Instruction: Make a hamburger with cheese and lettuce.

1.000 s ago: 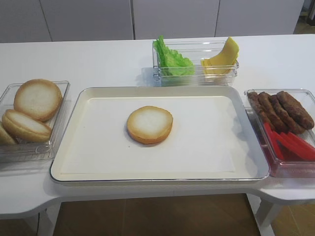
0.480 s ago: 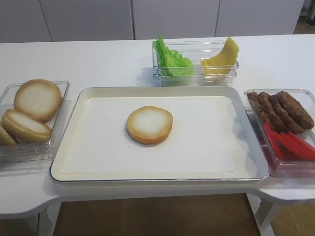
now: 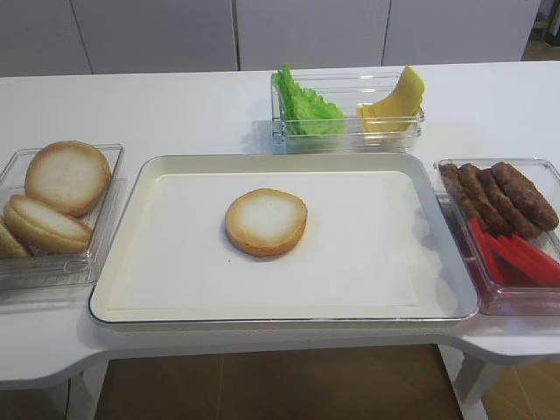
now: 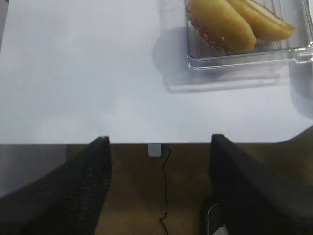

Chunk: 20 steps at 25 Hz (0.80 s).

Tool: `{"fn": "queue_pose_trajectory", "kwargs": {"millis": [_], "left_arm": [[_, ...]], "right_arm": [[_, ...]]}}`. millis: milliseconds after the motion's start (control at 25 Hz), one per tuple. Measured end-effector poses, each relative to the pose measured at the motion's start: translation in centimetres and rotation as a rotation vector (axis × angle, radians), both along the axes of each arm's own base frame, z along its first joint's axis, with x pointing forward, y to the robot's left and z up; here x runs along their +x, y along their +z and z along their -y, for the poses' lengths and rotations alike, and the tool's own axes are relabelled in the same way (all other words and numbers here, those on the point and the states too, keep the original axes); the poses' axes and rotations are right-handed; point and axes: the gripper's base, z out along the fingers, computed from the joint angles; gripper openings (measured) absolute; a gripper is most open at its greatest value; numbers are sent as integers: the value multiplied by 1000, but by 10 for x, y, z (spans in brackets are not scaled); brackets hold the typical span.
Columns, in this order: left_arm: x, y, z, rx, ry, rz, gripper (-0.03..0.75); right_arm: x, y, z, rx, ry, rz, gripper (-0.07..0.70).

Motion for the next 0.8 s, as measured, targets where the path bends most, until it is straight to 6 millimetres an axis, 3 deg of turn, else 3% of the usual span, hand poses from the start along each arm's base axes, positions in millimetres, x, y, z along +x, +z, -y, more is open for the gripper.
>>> {"fn": "queue_pose_trajectory", "kwargs": {"millis": [520,800], "left_arm": [[-60,-36,7,-34,-13,169,469],[-92,-44,10,-4,-49,328,469]], "right_arm": [[0,0,0,2,-1,0,281],[0,0,0,2,-1,0,281]]}}
